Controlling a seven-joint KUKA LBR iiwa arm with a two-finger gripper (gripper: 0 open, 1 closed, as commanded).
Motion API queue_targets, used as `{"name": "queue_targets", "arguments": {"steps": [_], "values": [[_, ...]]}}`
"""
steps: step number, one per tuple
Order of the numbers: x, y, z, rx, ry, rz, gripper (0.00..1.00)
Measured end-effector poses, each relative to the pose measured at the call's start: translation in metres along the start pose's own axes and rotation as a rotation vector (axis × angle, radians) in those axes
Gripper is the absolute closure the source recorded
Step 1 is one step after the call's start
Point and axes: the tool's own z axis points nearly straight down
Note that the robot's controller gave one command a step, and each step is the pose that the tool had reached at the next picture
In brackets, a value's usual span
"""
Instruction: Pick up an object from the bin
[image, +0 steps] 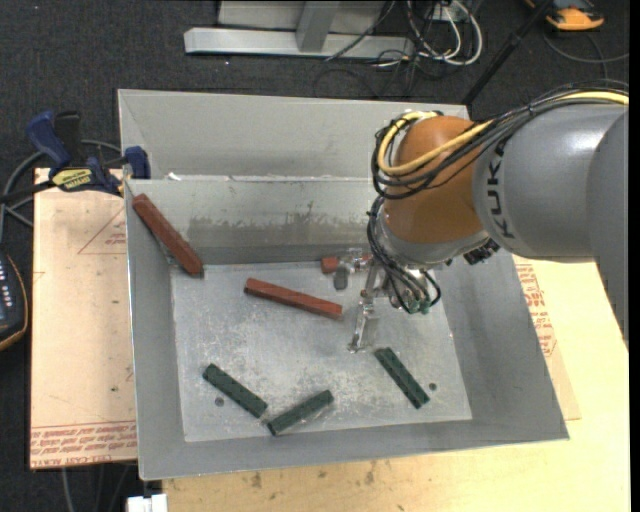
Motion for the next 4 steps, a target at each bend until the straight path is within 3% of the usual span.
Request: {"name": "queue_targets", "arguments": {"steps": [1,2,3,4], "values": [[-0.005,0.028,0.072,0.001,-0.007,0.029,0.0],[-0.033,0.04,0.062,0.0,-0.013,0.212,0.0],[-0.034,0.04,0.061,0.0,-0.016,0.211,1.0],[-0.032,0.04,0.063,0.001,-0.012,0.211,0.0]]}}
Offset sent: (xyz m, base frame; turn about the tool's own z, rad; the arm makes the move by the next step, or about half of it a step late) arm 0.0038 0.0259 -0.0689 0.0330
